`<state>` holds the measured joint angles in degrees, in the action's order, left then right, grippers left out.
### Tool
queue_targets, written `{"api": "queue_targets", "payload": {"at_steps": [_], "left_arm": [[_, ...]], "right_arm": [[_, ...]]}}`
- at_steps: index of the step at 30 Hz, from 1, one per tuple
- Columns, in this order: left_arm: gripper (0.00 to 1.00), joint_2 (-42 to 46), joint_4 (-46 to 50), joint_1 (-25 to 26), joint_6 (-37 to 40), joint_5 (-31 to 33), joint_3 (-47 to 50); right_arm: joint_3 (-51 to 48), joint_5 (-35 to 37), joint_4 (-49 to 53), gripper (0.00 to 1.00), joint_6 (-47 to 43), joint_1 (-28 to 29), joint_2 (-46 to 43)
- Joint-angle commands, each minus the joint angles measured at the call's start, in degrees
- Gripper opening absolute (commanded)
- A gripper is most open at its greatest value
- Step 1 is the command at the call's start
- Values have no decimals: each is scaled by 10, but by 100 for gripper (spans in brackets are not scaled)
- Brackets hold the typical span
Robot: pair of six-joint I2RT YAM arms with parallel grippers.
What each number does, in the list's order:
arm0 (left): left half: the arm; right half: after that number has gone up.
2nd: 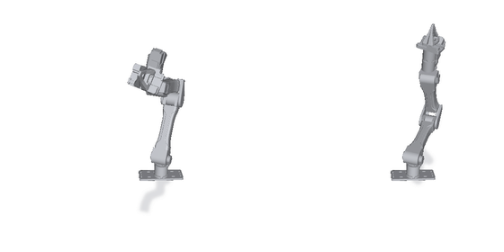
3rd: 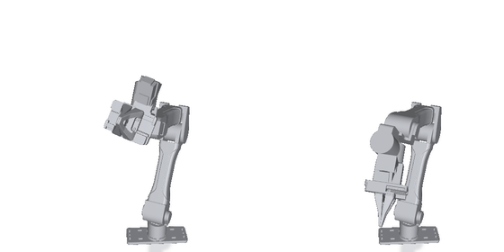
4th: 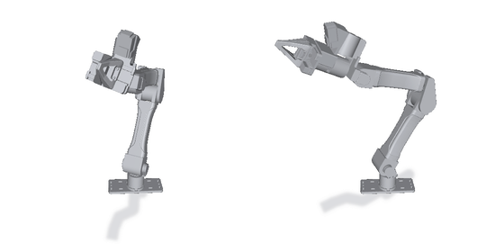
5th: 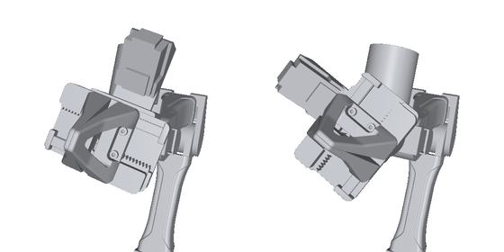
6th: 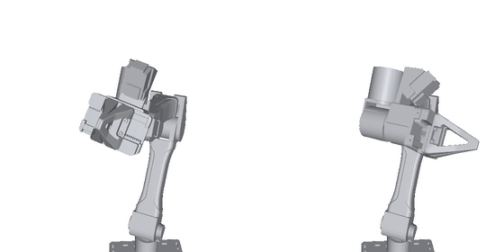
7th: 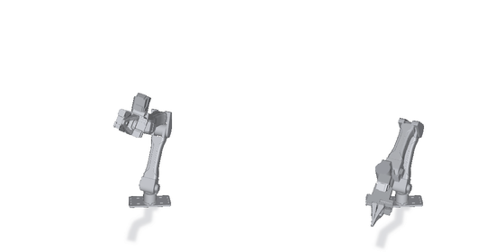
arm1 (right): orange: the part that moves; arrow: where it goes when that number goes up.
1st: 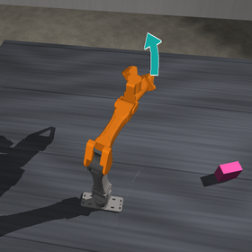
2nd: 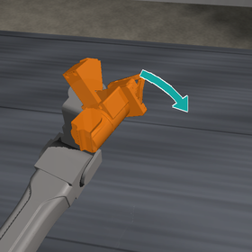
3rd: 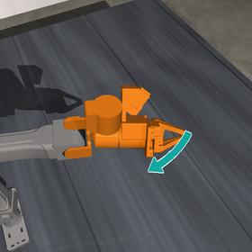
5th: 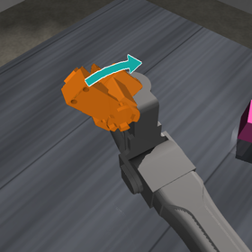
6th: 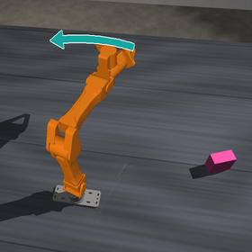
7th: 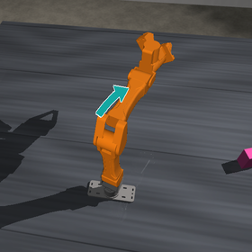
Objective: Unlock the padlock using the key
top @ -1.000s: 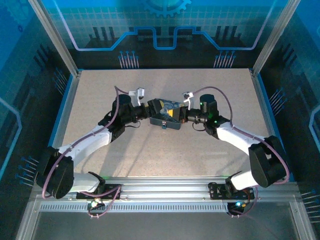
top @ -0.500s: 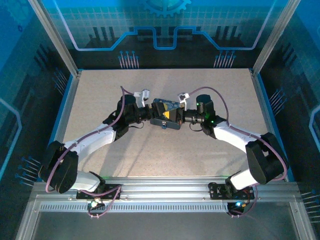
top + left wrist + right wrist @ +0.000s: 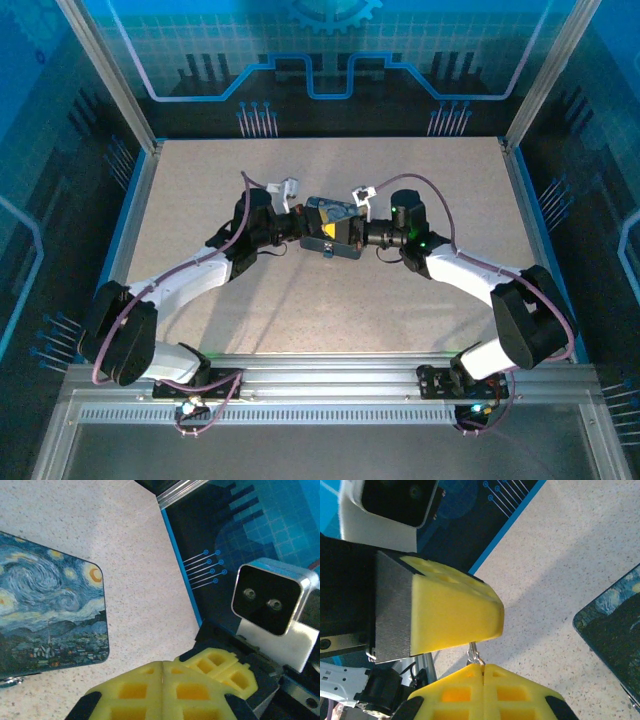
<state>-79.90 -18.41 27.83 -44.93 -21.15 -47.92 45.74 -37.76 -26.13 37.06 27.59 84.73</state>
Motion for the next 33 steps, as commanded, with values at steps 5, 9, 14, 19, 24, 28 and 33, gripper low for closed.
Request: {"api": "queue_targets", "payload": {"at_steps": [5, 9, 14, 19, 24, 28, 33], "left_arm": [[0, 6, -13, 5, 10, -7, -17], [0, 7, -13, 5, 11, -8, -17], [0, 7, -16, 5, 8, -9, -15], [0, 9, -17, 5, 7, -10, -15], [0, 9, -18, 5, 7, -11, -15], [0, 9, -20, 5, 7, -12, -15], [0, 10, -21, 5, 7, -12, -12]], "right_arm": [[-20, -36, -46, 9, 31, -8, -9], [-22, -44, -48, 17, 32, -7, -6], [-18, -50, -44, 19, 31, -7, 2], [-12, -57, -55, 21, 44, -6, 15], [-5, -58, -66, 21, 59, -6, 24], [-1, -58, -74, 21, 65, -5, 27], [1, -53, -73, 21, 67, -6, 26]]}}
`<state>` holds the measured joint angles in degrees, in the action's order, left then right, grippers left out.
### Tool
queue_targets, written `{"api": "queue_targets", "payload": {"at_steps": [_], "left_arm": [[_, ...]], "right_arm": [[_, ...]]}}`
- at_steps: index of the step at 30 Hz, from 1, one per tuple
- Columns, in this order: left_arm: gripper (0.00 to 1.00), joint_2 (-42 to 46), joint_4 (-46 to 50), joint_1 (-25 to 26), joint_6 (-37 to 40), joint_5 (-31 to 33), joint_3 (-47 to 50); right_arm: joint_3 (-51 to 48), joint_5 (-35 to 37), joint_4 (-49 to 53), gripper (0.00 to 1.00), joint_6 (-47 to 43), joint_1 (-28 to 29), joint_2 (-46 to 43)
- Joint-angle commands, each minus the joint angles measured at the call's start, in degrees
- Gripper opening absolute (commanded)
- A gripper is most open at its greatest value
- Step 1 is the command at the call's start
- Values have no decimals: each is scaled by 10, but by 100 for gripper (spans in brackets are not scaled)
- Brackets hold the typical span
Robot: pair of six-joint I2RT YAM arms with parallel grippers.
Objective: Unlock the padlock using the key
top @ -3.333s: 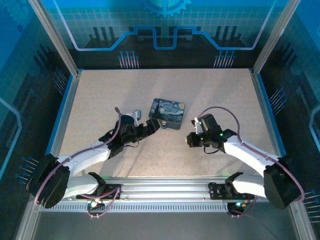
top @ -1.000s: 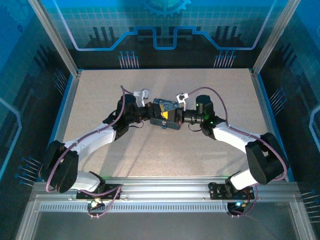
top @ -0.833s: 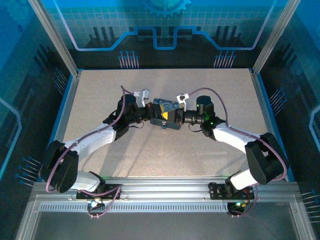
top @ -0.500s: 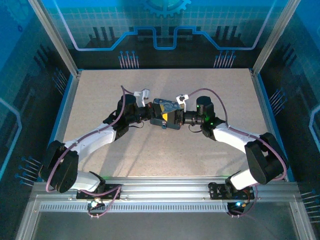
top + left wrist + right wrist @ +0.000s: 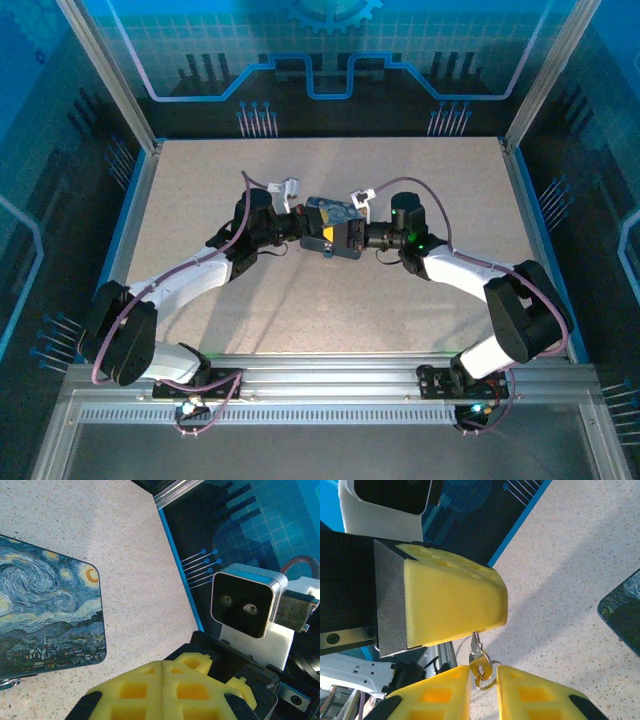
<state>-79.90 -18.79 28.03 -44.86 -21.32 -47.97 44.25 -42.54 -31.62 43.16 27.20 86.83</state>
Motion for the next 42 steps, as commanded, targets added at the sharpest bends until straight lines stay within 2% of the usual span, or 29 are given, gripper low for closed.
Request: {"api": "queue_targets", "payload": {"at_steps": [1, 5, 10, 19, 22, 27, 31, 35, 39, 42], "left_arm": [[0, 11, -18, 3, 6, -10, -12], [0, 10, -17, 3, 7, -11, -11], [0, 10, -16, 4, 10, -8, -11], [0, 12, -14, 2, 15, 5, -11], [15, 16, -4, 0, 23, 8, -17], [48, 35, 37, -4, 61, 22, -23], [73, 57, 101, -9, 114, 59, -31], [82, 70, 166, -12, 160, 97, -49], [85, 62, 208, -11, 180, 125, -66], [85, 38, 233, -11, 187, 128, -91]], "right_arm": [[17, -5, -17, 21, 7, -2, 5], [17, -1, -18, 19, 8, -2, 4], [17, -1, -15, 9, 7, -3, 4], [0, 14, 9, 0, -8, -6, -13], [1, 26, 52, 0, -34, -8, -29], [1, 49, 144, 0, -88, -13, -57], [-3, 77, 218, 0, -108, -20, -77], [-4, 109, 285, 0, -122, -29, -101], [0, 136, 361, 0, -132, -46, -117], [-22, 148, 378, 0, -123, -63, -136]]}}
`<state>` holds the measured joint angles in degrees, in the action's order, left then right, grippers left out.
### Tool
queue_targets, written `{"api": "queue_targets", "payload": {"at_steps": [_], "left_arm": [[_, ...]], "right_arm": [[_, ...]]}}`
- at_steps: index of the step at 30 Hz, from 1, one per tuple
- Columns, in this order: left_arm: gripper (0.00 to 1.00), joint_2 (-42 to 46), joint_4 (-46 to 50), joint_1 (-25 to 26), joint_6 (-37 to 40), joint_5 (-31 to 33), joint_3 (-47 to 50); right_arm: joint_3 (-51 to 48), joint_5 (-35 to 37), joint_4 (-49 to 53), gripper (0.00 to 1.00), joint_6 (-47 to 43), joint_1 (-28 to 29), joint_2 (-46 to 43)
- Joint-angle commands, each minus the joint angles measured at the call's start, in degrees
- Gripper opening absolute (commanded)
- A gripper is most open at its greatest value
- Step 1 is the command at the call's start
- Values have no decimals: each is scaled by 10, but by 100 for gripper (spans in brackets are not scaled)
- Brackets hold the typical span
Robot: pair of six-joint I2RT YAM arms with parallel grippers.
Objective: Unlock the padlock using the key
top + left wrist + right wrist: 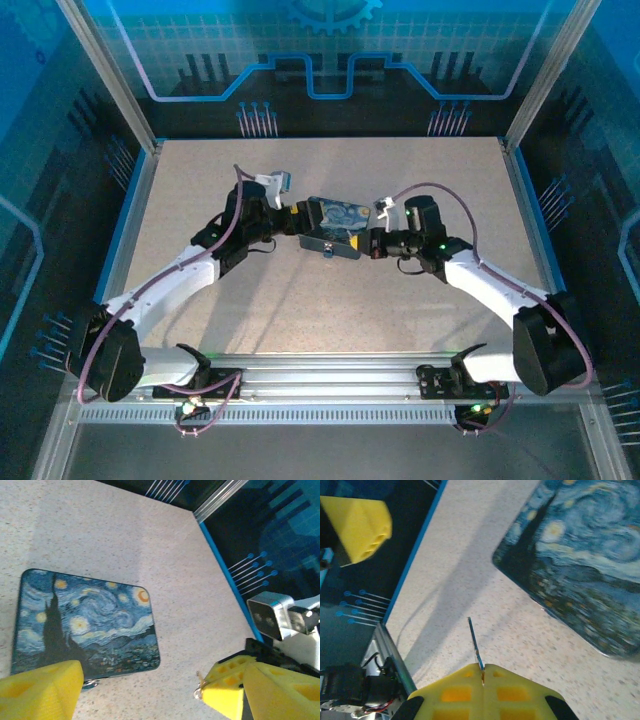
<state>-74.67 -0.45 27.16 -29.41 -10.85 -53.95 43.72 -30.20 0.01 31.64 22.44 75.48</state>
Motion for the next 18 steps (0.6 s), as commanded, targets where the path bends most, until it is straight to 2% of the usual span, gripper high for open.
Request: {"api": "queue_targets", "payload": {"at_steps": [1, 11, 18], "left_arm": [[85, -25, 58, 0, 36, 23, -43], [85, -109, 109, 58, 60, 66, -130], [85, -203, 192, 92, 85, 103, -238]], "right_arm": [[-25, 32, 66, 0, -6, -22, -30], [-48, 66, 183, 0, -33, -108, -85], [-80, 87, 221, 0, -45, -164, -130]]}}
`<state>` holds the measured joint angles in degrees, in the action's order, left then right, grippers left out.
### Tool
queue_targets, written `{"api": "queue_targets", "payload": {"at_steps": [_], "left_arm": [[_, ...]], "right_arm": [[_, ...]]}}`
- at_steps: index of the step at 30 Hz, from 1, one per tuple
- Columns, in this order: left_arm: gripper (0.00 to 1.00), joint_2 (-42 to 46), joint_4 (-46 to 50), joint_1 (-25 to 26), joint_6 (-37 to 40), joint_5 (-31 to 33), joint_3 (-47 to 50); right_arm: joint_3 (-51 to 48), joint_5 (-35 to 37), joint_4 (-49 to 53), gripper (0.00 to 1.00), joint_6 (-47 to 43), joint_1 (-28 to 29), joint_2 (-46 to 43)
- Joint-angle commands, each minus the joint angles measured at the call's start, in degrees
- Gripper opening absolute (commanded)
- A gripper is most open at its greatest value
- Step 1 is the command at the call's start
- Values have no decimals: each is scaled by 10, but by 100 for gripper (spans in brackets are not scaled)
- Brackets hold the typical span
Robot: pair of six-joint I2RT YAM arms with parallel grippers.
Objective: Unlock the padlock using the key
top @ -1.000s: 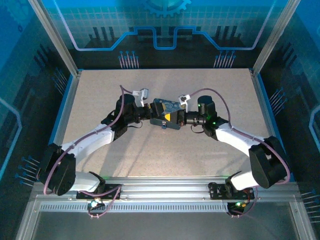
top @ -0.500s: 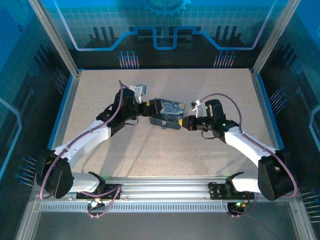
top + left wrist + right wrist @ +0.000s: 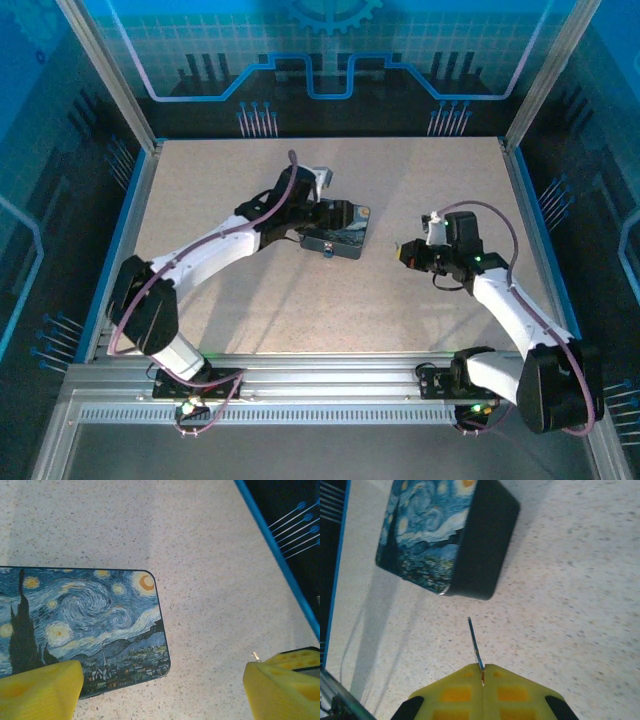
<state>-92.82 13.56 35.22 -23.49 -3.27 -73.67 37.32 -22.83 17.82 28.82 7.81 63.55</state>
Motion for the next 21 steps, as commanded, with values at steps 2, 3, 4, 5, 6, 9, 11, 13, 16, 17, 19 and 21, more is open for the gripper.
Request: {"api": "queue_targets", "payload": {"at_steps": [2, 3, 4, 5, 6, 9, 11, 13, 16, 17, 19, 21], "left_arm": [[85, -43, 67, 19, 27, 36, -66], [85, -55, 75, 24, 29, 39, -81], [85, -70, 85, 29, 31, 43, -96], [85, -83, 94, 33, 32, 49, -109], [85, -97, 106, 38, 34, 54, -129], [85, -140, 145, 51, 42, 71, -185], [85, -166, 165, 57, 47, 76, -219], [85, -195, 181, 61, 50, 79, -252], [85, -231, 200, 62, 54, 81, -291], [85, -241, 204, 62, 55, 81, -301], [85, -264, 213, 62, 57, 81, -323], [85, -285, 219, 62, 60, 73, -345]], "right_arm": [[-21, 16, 52, 0, -24, -29, -16], [-22, 17, 56, 0, -27, -35, -19], [-26, 19, 59, 0, -29, -40, -25], [-28, 22, 61, 0, -31, -42, -30], [-31, 26, 65, 0, -32, -46, -36], [-38, 32, 75, 0, -40, -55, -52], [-40, 37, 81, 0, -45, -59, -59], [-39, 46, 89, 0, -53, -61, -62], [-40, 49, 88, 0, -56, -62, -62], [-41, 47, 87, 0, -56, -62, -62], [-40, 44, 85, 0, -56, -62, -58], [-40, 44, 83, 0, -57, -62, -53]]}}
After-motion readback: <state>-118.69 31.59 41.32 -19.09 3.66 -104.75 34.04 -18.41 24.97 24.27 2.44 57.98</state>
